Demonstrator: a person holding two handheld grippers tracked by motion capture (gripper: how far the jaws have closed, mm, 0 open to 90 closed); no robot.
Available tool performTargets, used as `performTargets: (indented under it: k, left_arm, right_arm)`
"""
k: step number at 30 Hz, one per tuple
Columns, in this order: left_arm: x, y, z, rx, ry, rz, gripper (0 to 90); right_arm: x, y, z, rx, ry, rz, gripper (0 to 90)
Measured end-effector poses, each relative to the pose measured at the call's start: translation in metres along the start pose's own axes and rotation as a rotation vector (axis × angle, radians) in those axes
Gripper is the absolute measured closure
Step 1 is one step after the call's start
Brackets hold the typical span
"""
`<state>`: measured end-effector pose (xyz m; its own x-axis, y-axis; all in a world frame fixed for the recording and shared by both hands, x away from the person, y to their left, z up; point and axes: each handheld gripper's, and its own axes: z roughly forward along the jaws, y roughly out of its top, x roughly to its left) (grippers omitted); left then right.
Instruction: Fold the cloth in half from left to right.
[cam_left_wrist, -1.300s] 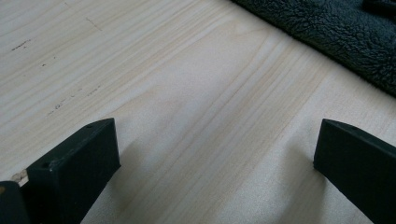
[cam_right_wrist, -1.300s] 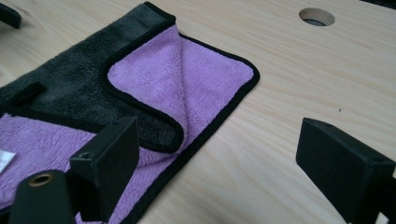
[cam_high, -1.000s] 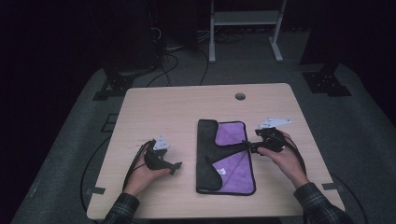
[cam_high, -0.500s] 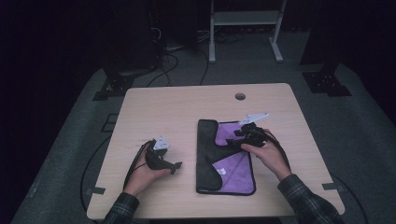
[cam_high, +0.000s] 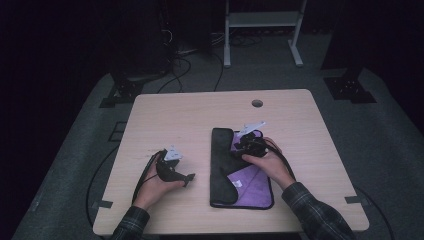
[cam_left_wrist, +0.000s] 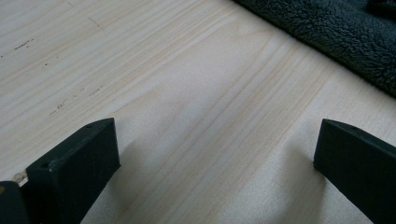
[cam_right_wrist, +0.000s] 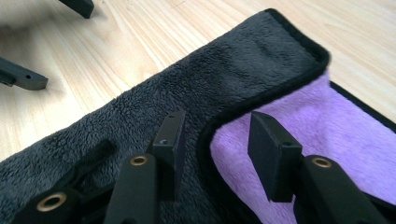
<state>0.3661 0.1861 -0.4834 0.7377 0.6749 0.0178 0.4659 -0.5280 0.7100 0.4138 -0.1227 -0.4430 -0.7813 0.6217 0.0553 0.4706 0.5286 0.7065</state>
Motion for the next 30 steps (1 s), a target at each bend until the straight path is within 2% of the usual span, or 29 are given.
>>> performTargets:
  k: [2,6,9,12,14,20,30]
  left_arm:
    - [0.000,0.000,0.000,0.000,0.000,0.000,0.0]
    - [0.000,0.000,0.000,0.000,0.000,0.000,0.0]
    - [0.000,0.000,0.000,0.000,0.000,0.000,0.0]
    - [0.000,0.000,0.000,0.000,0.000,0.000,0.0]
    - [0.000,0.000,0.000,0.000,0.000,0.000,0.0]
    - [0.000,0.000,0.000,0.000,0.000,-0.001,0.0]
    - [0.000,0.000,0.000,0.000,0.001,0.002,0.0]
  right_arm:
    - [0.001,0.000,0.005,0.006,-0.013,-0.003,60.0]
    - [0.001,-0.001,0.015,0.045,-0.003,-0.018,63.5]
    - [0.003,-0.005,0.021,0.064,-0.022,-0.041,65.5]
    - [0.003,-0.005,0.020,0.064,-0.033,-0.044,78.7]
    - [0.001,-0.006,0.019,0.052,-0.024,-0.044,85.4]
    - [-0.007,-0.002,0.008,0.019,-0.017,-0.022,86.4]
    - [-0.042,0.011,-0.020,-0.067,-0.063,0.058,86.6]
